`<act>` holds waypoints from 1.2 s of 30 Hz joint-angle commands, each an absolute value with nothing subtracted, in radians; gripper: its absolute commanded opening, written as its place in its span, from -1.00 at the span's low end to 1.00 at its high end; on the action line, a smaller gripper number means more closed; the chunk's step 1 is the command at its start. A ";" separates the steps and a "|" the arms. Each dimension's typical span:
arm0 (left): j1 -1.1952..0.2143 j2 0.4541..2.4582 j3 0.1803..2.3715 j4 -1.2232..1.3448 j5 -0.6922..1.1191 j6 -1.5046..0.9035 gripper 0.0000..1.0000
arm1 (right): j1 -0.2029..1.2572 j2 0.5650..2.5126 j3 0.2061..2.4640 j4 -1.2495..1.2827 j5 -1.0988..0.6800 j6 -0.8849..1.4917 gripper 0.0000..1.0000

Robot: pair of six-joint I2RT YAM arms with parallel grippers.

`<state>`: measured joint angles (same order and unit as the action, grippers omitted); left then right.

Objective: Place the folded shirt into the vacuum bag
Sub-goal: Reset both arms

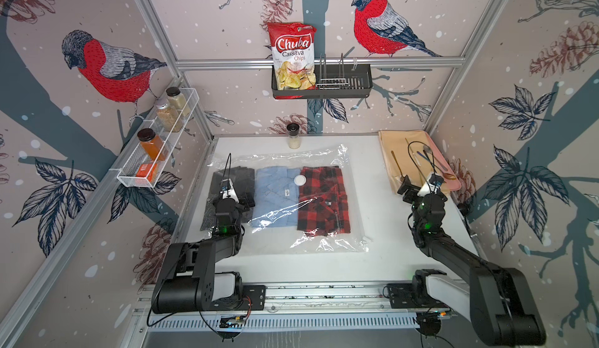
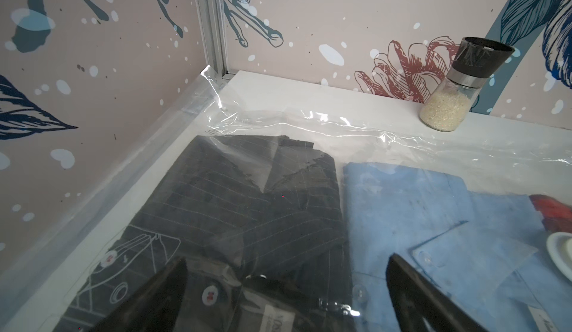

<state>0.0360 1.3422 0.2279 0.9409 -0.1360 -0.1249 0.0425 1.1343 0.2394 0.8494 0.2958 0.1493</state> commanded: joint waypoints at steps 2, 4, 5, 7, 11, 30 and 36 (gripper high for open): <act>0.042 1.402 0.249 1.118 -0.202 -0.126 0.97 | 0.010 1.223 0.218 1.061 0.321 0.155 1.00; 0.045 1.445 0.220 1.225 -0.197 -0.117 0.99 | -0.002 1.249 0.211 1.117 0.310 0.160 0.99; 0.042 1.438 0.228 1.193 -0.171 -0.106 0.99 | -0.004 1.248 0.224 1.080 0.301 0.163 1.00; 0.040 1.438 0.226 1.193 -0.134 -0.086 0.99 | -0.010 1.235 0.238 1.030 0.284 0.165 0.99; 0.036 1.565 0.102 1.577 -0.108 -0.069 0.99 | 0.000 1.227 0.183 1.101 0.269 0.145 1.00; -0.015 1.548 0.210 1.341 -0.180 -0.029 0.98 | 0.029 1.543 0.193 1.349 0.227 0.087 0.99; -0.041 1.553 0.219 1.333 -0.212 -0.005 0.98 | 0.037 1.535 0.191 1.342 0.234 0.079 0.99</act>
<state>-0.0399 1.5520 0.2131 1.3216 -0.1875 -0.0254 0.0334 1.5341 0.1932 1.3018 0.2432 0.0792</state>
